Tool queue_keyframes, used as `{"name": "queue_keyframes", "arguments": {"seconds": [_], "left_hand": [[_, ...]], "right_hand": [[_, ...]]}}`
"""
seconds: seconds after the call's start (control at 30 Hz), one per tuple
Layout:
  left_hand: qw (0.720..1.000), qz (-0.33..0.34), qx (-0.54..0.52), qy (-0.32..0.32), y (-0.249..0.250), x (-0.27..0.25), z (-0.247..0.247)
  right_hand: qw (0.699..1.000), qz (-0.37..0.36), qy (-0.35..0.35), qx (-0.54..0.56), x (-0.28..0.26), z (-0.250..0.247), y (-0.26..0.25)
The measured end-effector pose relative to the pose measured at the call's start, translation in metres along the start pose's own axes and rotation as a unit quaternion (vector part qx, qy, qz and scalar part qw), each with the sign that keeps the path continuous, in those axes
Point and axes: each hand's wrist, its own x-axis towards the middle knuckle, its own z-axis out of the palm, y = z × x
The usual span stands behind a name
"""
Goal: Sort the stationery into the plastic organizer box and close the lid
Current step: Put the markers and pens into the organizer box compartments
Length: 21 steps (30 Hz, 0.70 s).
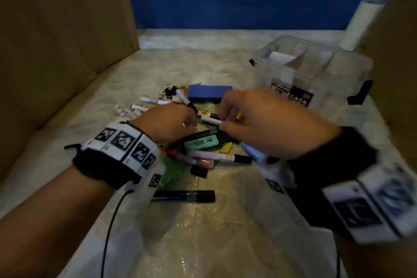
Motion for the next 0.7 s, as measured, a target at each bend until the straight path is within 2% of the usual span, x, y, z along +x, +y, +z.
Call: {"name": "queue_keyframes", "arguments": {"seconds": [0.07,0.13,0.17,0.23,0.33,0.43,0.53,0.63,0.7], "left_hand": [[0.999,-0.009,0.018,-0.044,-0.001,0.01,0.004],[0.995,-0.006,0.049,-0.089,0.001,0.017,0.006],[0.993,0.004,0.055,-0.108,0.001,0.023,0.008],[0.99,0.025,0.054,-0.127,-0.002,0.032,0.006],[0.986,0.063,0.055,-0.143,-0.008,0.045,0.003],[0.982,0.067,0.044,-0.171,-0.005,0.046,0.005],[0.982,0.066,0.042,-0.175,-0.015,0.044,-0.006],[0.992,0.05,0.027,-0.109,-0.033,0.033,-0.03],[0.999,0.023,0.005,-0.033,-0.05,0.024,-0.046]], "right_hand": [[0.991,0.038,-0.092,-0.089,0.019,0.021,0.001],[0.965,0.065,-0.2,-0.156,0.034,0.049,0.002],[0.956,0.066,-0.228,-0.175,0.042,0.061,0.003],[0.943,0.071,-0.252,-0.205,0.052,0.077,0.003],[0.941,0.091,-0.254,-0.202,0.064,0.086,0.001],[0.953,0.088,-0.223,-0.184,0.061,0.072,0.009],[0.973,0.117,-0.139,-0.145,0.062,0.059,0.009],[0.996,0.041,-0.008,-0.084,0.06,0.05,0.005],[0.995,0.004,0.026,-0.094,0.06,0.049,0.0]]}}
